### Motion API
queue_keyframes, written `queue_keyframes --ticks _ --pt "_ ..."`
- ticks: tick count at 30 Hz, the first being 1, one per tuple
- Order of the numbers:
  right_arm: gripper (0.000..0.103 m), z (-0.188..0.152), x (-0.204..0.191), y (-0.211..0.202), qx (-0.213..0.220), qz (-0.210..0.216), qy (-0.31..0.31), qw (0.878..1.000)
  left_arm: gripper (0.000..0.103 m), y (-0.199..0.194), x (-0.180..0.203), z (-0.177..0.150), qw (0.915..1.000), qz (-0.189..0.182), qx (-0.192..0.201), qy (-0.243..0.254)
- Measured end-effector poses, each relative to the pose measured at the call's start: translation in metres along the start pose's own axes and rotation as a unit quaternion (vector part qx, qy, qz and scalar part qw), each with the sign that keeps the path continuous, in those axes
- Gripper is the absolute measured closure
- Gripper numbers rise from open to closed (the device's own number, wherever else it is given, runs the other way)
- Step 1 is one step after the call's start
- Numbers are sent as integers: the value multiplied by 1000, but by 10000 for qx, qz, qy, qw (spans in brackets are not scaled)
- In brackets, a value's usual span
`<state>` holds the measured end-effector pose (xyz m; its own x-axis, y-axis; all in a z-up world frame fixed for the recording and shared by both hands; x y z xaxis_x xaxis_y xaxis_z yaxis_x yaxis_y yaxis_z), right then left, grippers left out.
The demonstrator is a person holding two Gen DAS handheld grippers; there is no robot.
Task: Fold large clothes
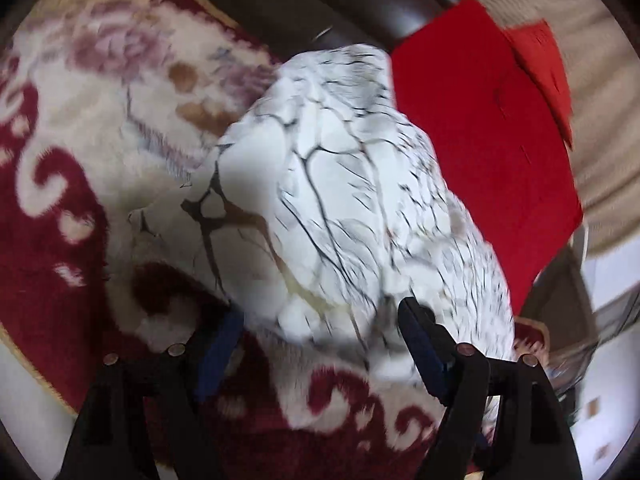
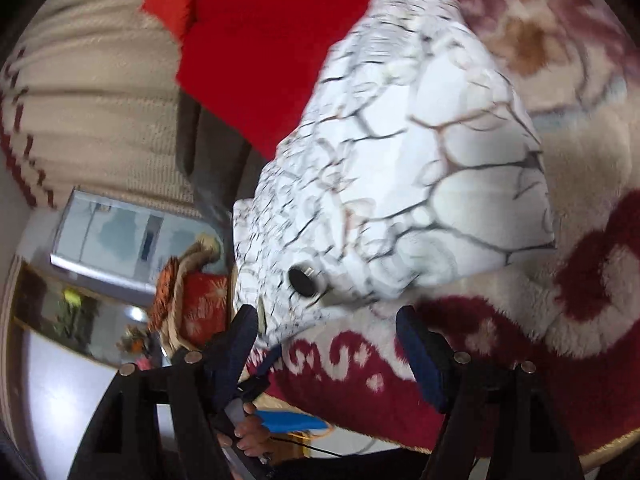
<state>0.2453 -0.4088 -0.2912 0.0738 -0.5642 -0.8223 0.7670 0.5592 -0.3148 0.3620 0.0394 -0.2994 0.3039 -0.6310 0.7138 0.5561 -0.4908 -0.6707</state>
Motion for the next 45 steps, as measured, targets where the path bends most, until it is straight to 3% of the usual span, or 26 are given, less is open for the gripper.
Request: queue_keyframes --ticks 7,11,12,13,14,16,19,20,22,27,28,29,30,32,35,41,45 --pt "27 26 26 14 426 170 846 9954 23 10 -1 18 9953 -627 84 -732" --pt "27 45 23 8 803 393 863 9923 25 5 10 17 9942 -861 312 -555" --pt "27 50 13 5 946 400 601 9929 29 2 15 15 9943 -898 403 -409" --pt "27 55 0 3 1071 300 203 9936 44 -2 22 13 9948 -852 536 -164" --pt "27 58 -10 3 1144 162 -123 9932 50 -3 26 12 9952 -760 620 34" --pt "27 62 -14 10 1185 -199 -353 9921 50 0 28 12 9958 -679 593 126" --pt "29 57 16 28 895 -170 469 9947 48 9 20 14 9971 -590 436 -182" --pt "29 57 22 30 870 -178 609 9942 42 13 19 15 9972 -594 381 -264" --pt "27 62 23 28 963 -66 758 9924 37 18 18 15 9967 -657 297 -377" --pt "27 70 43 34 1373 446 1384 9798 37 22 26 18 9950 -846 377 -376" --pt "28 72 43 36 1421 466 1313 9800 43 24 25 21 9946 -861 386 -442" --pt "31 73 40 38 1412 381 1161 9824 56 26 23 22 9947 -817 400 -478" --pt "46 75 36 41 1382 285 995 9850 60 28 21 24 9949 -778 394 -499" --pt "64 78 29 44 1292 23 559 9900 72 27 20 24 9944 -821 400 -533" --pt "71 80 20 36 1238 -276 203 9917 82 15 29 18 9947 -869 502 -219" --pt "82 81 -31 6 1400 -1055 -1176 9775 88 -27 41 1 9923 -1133 506 18" --pt "83 68 -46 -30 1360 -1172 -1599 9707 88 -59 48 -23 9914 -1130 553 353"
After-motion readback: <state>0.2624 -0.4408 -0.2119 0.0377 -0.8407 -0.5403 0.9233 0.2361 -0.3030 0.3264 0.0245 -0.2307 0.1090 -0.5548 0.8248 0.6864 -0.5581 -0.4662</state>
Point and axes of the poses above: each gripper's, at about its wrist camera, not at the fingertips, and y roughly the way its jaws point, x to its right, z to its top, the point moved 2 cm from there along y, roughly the way its jaws point, and after that the axes turned 14 degrees about -y, right-handed, at the moved point
